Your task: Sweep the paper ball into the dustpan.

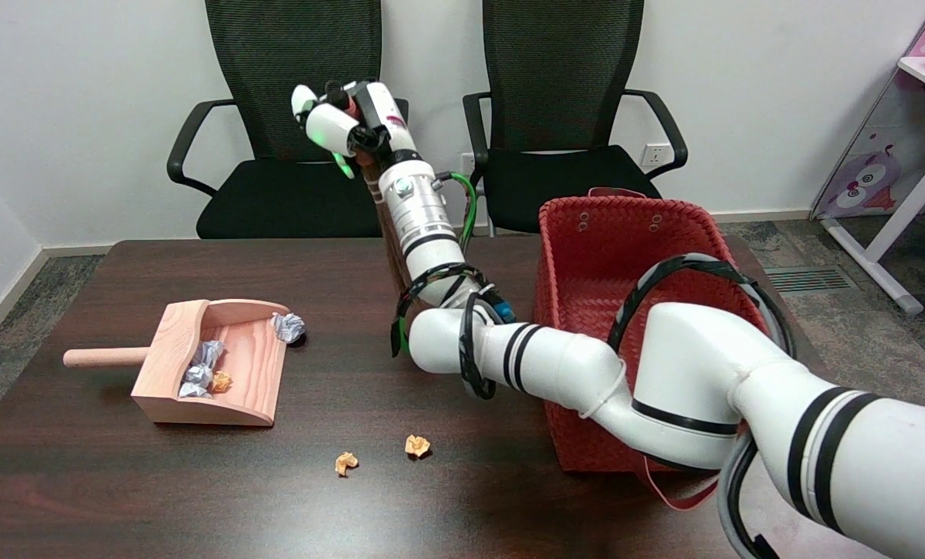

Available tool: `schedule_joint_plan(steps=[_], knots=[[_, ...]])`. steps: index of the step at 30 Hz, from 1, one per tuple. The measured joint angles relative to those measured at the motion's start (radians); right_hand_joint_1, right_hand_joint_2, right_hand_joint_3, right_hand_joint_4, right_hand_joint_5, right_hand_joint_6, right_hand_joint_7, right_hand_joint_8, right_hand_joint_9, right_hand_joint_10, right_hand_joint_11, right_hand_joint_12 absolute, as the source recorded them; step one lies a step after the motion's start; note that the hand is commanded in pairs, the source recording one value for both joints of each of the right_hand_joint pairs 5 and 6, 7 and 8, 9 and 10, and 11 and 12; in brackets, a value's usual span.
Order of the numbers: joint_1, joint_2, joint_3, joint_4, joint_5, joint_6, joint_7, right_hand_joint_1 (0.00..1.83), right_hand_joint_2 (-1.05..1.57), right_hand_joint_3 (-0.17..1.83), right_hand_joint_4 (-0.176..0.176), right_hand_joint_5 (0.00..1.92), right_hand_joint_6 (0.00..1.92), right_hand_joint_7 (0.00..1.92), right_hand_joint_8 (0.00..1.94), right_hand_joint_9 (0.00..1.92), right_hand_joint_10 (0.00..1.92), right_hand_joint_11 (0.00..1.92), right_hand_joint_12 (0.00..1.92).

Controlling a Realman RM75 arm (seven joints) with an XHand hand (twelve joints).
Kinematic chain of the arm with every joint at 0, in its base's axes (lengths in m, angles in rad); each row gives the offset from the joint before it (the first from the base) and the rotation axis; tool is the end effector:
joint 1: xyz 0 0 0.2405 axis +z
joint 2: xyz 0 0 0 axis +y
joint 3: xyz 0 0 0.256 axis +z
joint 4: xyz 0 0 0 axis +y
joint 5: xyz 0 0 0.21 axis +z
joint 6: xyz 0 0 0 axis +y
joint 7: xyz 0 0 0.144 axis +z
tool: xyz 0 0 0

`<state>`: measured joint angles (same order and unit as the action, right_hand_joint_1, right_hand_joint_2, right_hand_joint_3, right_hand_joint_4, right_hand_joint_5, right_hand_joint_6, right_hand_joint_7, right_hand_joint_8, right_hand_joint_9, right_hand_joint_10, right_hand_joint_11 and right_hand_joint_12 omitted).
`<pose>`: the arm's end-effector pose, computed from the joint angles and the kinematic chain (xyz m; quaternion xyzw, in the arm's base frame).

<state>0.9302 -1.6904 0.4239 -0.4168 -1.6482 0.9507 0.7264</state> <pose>-0.1769 -0.5030 0.1110 0.6252 -0.3258 0.5445 0.4545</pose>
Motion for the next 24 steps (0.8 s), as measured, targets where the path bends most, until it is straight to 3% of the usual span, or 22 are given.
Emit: schedule_joint_plan(steps=[24], knots=[[-0.038, -0.054, 0.000, 0.100, 0.051, -0.229, 0.124, 0.80, 1.15, 1.45, 0.023, 1.92, 1.92, 1.92, 1.92, 1.92, 1.92, 1.92, 1.92]])
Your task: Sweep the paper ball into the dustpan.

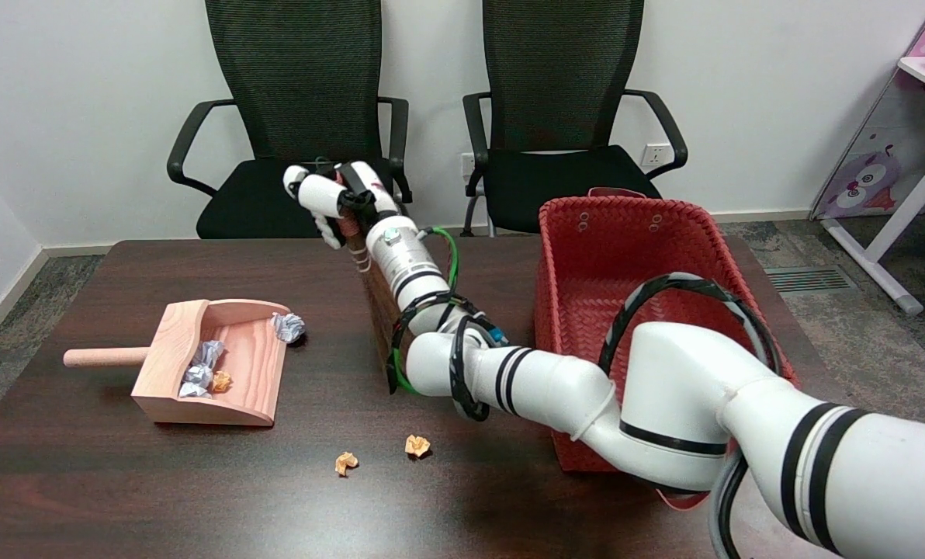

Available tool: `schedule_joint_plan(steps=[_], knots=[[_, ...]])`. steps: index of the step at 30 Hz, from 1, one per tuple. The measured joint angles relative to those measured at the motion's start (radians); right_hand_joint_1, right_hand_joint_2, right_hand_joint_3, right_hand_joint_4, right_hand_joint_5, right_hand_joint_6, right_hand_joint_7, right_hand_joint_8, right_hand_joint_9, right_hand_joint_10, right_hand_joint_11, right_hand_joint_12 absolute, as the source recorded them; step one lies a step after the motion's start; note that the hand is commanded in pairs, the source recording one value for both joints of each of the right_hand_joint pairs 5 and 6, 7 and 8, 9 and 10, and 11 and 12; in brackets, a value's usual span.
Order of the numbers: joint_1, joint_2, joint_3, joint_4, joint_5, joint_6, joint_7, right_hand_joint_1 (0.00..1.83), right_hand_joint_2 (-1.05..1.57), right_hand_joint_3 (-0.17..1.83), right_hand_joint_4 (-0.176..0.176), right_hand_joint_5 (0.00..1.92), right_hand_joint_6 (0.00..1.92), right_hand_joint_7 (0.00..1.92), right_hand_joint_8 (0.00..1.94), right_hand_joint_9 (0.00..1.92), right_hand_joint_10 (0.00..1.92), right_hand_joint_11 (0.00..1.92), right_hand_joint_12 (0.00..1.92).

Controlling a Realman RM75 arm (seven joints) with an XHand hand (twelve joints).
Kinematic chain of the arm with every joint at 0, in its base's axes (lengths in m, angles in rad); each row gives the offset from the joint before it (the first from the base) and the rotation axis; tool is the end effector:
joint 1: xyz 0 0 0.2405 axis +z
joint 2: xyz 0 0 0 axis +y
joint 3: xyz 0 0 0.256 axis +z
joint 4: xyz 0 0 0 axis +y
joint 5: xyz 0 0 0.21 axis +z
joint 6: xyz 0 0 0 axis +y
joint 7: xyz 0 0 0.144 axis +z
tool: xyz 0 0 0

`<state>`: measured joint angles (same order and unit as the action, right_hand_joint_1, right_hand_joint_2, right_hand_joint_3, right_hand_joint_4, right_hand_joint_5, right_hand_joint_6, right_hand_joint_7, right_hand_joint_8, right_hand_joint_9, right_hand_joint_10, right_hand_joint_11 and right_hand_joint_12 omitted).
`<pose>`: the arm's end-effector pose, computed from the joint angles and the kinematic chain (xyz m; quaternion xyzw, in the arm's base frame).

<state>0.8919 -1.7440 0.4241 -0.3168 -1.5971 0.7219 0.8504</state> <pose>-0.2391 -0.5009 0.0919 0.5697 -0.4636 0.4820 0.4777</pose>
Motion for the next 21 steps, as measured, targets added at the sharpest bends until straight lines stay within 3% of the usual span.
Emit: schedule_joint_plan(steps=[21], knots=[[0.023, -0.058, 0.001, 0.019, 0.014, -0.096, 0.095, 0.80, 1.18, 1.38, 0.021, 1.92, 1.92, 1.92, 1.92, 1.92, 1.92, 1.92, 1.92]])
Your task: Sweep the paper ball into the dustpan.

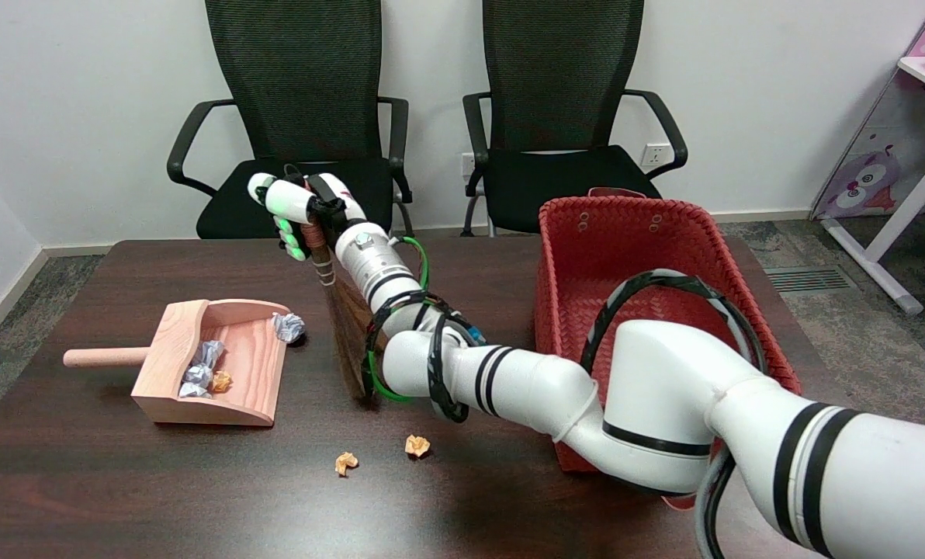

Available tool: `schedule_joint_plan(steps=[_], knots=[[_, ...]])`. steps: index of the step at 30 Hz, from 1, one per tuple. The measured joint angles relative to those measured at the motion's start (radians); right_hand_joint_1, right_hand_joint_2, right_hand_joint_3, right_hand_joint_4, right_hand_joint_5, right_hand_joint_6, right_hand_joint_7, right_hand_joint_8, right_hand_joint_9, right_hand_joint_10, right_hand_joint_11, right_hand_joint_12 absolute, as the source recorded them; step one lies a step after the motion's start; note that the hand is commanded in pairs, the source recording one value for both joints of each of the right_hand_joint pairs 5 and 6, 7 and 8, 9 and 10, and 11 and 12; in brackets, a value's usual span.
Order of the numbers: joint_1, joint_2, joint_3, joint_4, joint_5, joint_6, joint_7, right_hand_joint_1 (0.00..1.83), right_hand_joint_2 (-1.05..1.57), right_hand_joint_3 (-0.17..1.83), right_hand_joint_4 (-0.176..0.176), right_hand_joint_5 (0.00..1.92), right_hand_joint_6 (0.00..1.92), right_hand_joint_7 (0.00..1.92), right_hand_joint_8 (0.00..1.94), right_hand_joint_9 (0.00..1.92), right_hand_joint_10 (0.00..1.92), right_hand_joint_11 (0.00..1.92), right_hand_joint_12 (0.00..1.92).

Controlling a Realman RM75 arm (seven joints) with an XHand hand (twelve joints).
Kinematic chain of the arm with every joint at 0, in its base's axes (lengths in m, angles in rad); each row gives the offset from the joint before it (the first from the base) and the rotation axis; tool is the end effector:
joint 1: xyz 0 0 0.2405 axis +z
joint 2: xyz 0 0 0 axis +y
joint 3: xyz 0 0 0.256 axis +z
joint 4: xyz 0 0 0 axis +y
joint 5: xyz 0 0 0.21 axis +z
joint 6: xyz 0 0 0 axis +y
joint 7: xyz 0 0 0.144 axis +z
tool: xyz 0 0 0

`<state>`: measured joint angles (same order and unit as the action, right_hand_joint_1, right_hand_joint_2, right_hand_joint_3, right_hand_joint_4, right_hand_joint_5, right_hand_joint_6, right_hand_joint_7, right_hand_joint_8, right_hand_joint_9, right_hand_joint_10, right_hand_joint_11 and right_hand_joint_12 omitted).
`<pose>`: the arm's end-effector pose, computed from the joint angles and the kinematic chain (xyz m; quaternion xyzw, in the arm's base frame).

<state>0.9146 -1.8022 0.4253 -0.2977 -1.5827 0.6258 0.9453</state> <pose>-0.2373 -0.4996 0.0583 0.5424 -0.5340 0.4738 0.4429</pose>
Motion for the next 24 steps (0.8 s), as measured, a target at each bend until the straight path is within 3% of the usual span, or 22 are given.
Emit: schedule_joint_plan(steps=[24], knots=[[0.039, -0.024, 0.002, 0.004, 0.002, -0.079, 0.195, 0.80, 1.20, 1.35, 0.018, 1.92, 1.92, 1.92, 1.92, 1.92, 1.92, 1.91, 1.91]])
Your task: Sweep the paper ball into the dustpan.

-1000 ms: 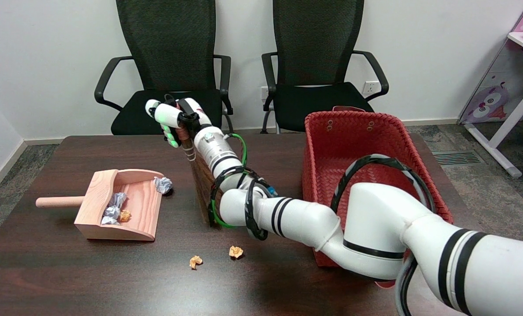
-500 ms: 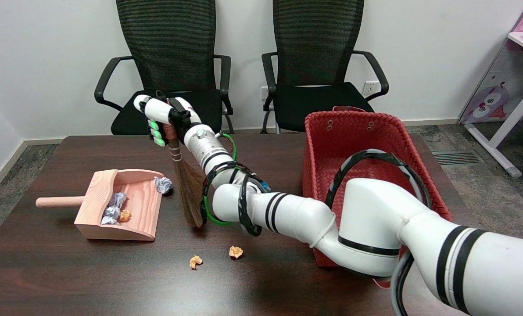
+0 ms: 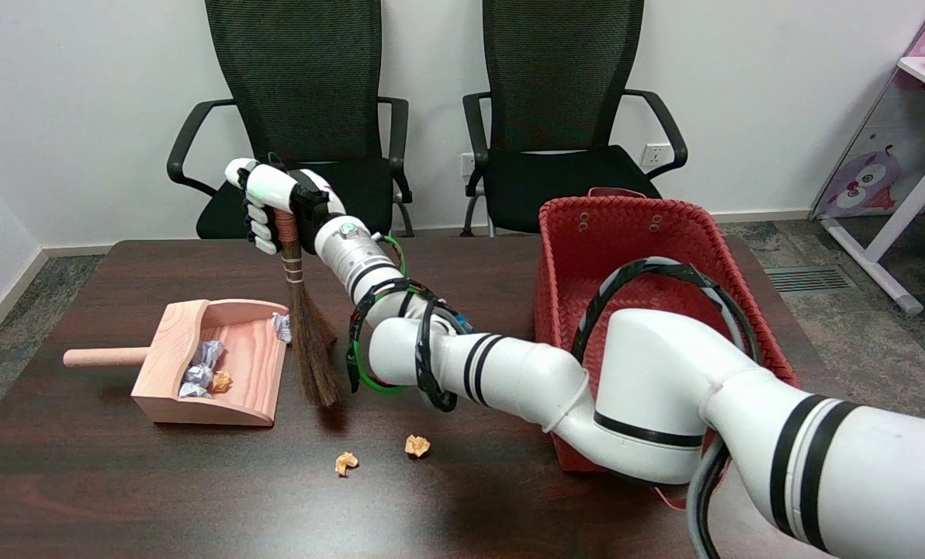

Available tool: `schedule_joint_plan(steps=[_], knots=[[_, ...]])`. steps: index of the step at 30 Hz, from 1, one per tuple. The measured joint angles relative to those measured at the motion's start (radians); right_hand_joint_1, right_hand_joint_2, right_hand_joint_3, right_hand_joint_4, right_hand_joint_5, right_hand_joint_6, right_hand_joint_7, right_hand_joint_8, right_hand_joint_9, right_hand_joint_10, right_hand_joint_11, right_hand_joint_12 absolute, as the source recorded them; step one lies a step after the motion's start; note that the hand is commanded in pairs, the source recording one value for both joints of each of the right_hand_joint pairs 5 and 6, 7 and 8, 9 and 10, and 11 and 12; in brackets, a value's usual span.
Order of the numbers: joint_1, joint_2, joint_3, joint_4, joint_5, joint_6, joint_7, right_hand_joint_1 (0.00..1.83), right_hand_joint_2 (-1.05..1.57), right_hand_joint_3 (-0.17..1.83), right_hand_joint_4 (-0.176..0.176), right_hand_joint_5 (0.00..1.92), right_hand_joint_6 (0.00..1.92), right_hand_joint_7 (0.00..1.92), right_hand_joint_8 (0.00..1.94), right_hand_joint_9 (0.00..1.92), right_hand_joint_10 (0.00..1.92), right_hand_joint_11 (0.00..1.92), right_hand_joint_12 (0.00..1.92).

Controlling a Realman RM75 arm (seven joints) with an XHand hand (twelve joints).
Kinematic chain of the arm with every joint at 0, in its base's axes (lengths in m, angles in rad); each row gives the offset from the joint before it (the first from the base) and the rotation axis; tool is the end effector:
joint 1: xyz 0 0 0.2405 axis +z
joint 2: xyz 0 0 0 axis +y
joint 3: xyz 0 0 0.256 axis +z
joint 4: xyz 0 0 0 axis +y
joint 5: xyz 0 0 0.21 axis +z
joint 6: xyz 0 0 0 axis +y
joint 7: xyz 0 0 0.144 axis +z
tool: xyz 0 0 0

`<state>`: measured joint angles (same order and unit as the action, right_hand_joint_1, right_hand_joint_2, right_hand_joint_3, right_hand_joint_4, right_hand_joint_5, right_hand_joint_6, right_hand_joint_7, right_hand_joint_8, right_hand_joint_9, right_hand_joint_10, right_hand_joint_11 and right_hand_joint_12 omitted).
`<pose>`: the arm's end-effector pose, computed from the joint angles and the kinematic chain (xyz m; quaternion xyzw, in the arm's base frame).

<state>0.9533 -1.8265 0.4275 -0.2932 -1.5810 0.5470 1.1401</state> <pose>-0.2251 -0.5042 0.0398 0.4919 -0.6065 0.4915 0.3855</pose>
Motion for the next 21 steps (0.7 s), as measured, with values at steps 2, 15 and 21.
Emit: schedule_joint_plan(steps=[2, 15, 21], knots=[[0.003, -0.001, 0.000, -0.002, 0.000, -0.003, 0.011, 0.80, 1.19, 1.34, 0.017, 1.92, 1.92, 1.92, 1.92, 1.92, 1.92, 1.91, 1.91], [0.020, -0.004, 0.002, -0.045, 0.001, -0.015, 0.061, 0.79, 1.15, 1.35, 0.016, 1.92, 1.92, 1.92, 1.92, 1.92, 1.92, 1.91, 1.91], [0.028, -0.004, 0.000, -0.073, -0.001, -0.012, 0.073, 0.79, 1.15, 1.34, 0.016, 1.92, 1.92, 1.92, 1.92, 1.92, 1.92, 1.90, 1.90]])
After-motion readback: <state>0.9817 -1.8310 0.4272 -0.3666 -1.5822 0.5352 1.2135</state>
